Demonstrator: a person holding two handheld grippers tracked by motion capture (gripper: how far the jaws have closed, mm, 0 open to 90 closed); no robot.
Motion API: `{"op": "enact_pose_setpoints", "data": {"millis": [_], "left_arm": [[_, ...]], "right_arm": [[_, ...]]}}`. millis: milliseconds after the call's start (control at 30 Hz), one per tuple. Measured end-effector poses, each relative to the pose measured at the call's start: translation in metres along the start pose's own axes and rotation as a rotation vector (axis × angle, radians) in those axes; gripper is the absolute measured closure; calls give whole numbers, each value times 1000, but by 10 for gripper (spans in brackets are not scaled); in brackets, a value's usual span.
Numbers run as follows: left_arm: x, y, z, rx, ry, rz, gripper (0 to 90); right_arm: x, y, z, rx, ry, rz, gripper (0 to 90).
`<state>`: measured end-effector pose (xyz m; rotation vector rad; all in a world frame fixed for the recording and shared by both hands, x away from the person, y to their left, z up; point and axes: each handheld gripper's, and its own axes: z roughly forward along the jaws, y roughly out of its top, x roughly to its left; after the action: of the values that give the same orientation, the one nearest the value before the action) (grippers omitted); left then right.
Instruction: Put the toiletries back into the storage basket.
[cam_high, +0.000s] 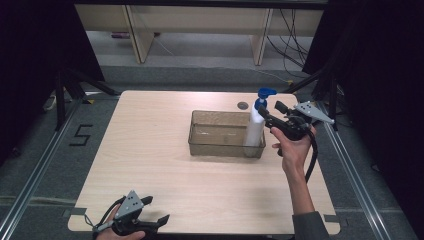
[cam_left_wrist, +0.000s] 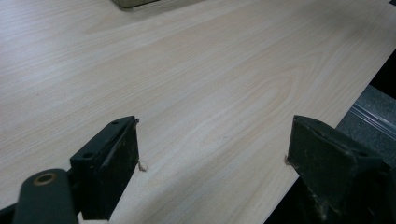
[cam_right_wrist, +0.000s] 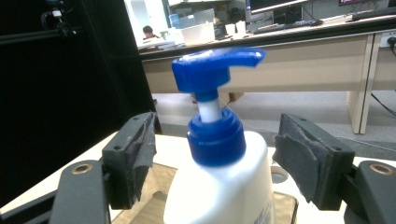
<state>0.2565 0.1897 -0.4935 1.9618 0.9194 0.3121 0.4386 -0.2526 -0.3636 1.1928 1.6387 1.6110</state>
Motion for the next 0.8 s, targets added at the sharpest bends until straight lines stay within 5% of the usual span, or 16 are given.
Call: {"op": "enact_pose_setpoints", "data": {"millis": [800], "left_arm": [[-2,0,0,-8,-8,-4,160]], "right_arm": [[-5,-9,-17,23,8,31,294]]}}
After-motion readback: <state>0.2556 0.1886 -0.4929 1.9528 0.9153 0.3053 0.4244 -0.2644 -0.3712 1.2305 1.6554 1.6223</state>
